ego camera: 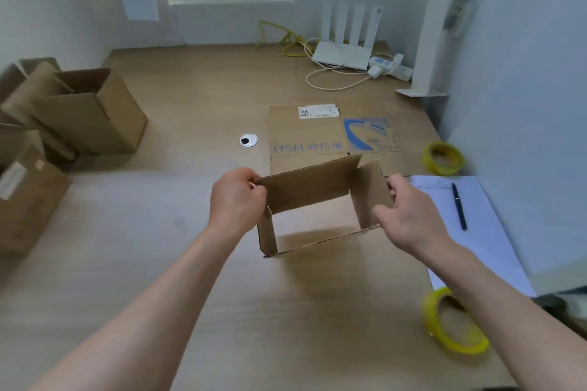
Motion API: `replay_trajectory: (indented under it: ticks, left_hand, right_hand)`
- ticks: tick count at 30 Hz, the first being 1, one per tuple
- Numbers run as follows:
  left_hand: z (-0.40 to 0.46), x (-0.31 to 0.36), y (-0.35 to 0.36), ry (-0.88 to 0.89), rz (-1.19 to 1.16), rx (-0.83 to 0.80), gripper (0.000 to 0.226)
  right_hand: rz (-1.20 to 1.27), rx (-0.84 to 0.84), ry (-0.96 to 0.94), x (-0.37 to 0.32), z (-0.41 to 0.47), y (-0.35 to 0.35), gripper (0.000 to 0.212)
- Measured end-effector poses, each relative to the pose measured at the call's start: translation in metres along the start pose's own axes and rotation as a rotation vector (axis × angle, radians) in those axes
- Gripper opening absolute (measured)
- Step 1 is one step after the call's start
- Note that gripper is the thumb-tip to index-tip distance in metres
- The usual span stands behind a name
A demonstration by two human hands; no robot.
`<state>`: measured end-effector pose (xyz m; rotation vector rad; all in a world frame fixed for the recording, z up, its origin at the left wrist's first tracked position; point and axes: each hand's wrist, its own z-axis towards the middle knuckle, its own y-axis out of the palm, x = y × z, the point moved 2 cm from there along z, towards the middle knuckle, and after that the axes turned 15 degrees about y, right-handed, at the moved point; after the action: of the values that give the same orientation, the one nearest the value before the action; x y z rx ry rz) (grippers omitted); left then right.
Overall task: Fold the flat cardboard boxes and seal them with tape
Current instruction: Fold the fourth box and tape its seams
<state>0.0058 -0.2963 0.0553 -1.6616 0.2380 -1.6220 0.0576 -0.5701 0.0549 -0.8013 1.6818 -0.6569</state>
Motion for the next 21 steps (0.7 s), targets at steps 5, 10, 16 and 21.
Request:
replay_trajectory:
  ticks: [5, 10, 16, 21]
  left_hand:
    - [-0.065, -0.024, -0.031, -0.086, 0.061, -0.097, 0.011]
    - [-0.120, -0.040, -0.023, -0.125, 0.074, -0.152, 0.018]
    - [-0.159, -0.018, -0.006, -0.083, -0.061, -0.141, 0.042]
    - [-0.183, -0.006, 0.020, -0.037, -0.070, -0.262, 0.012]
  right_hand:
    - [-0.092, -0.184, 0.142, 0.014, -0.074, 0.024, 0.019]
    - [-0.227, -0.250, 0.184, 0.040, -0.114, 0.037, 0.018]
    - [-0.326, -0.156, 0.202, 0.066, -0.121, 0.027, 0.019]
    - [-0.433, -0.127, 0.158, 0.087, -0.113, 0.010, 0.022]
